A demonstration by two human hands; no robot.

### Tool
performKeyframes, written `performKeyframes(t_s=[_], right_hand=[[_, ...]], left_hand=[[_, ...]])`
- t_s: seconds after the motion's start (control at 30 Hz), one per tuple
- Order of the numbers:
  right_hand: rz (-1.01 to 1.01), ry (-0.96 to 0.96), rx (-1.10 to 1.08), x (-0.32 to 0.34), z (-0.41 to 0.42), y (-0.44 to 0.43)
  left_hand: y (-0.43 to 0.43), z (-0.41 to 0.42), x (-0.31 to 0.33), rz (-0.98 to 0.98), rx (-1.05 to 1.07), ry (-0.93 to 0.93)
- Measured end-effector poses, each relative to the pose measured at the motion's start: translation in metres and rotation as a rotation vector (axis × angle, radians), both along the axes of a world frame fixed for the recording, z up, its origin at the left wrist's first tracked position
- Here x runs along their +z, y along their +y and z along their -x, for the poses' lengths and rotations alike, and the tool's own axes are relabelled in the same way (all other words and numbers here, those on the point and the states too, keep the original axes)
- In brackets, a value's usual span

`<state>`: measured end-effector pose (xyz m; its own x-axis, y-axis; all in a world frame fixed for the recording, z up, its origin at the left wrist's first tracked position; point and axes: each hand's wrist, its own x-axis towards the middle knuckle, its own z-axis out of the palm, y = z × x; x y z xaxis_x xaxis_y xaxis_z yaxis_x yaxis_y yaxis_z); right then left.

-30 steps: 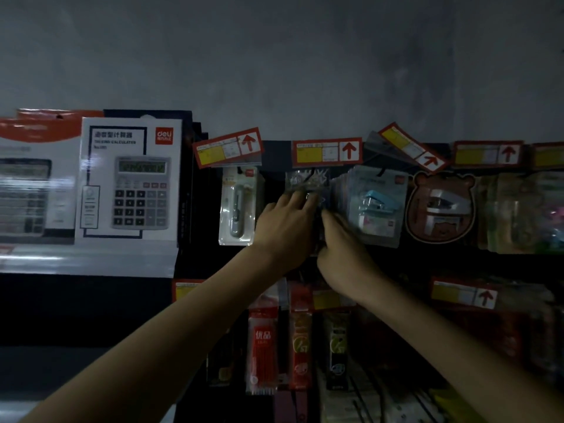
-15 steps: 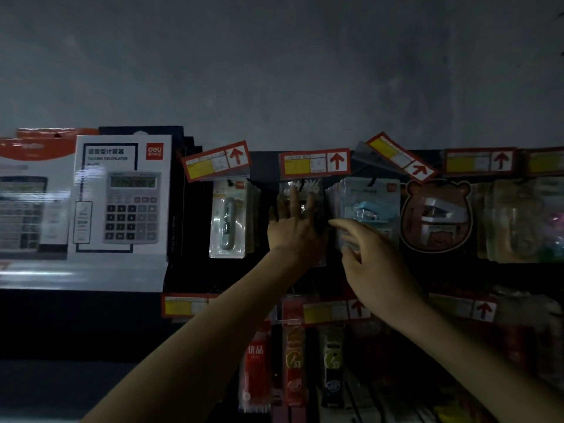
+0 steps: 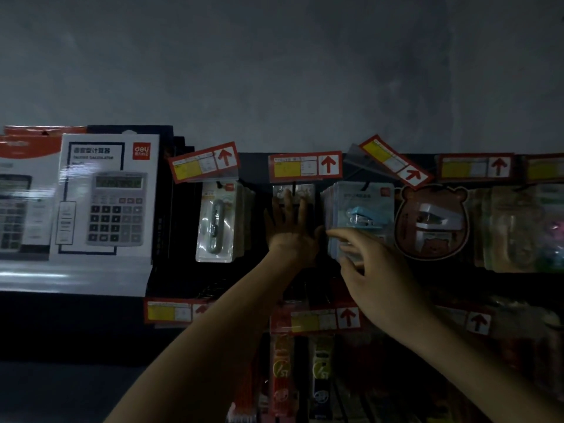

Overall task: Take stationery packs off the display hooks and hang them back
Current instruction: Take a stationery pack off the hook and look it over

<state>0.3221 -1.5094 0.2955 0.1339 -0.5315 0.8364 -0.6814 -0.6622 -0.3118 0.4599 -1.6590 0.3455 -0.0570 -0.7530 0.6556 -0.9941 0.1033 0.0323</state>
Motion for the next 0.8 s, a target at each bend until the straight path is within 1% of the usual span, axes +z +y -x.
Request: performKeyframes(t_s=[0.27,0.4,0.63,0.8], right_hand=[[-0.016,0.003,0.006,-0.005,0.007,0.001],[-0.008,0.001,0.025,-0.005,0.005,0.003],[0.003,-0.011,0.048,-0.009,0.0,0.008],[0.03,-0.026,0.019,-0.024,-0.001,0.017]], left_hand=[[0.015,-0.003,-0.005,0.052,-0.003,-0.032],[0.028,-0.012,-0.011,0.06,-0.07,-0.06],[0.085,-0.02,-0.029,0.102,-0.2,0.002],[0.139,-0.036,-0.062,0.158,-0.237,0.012]])
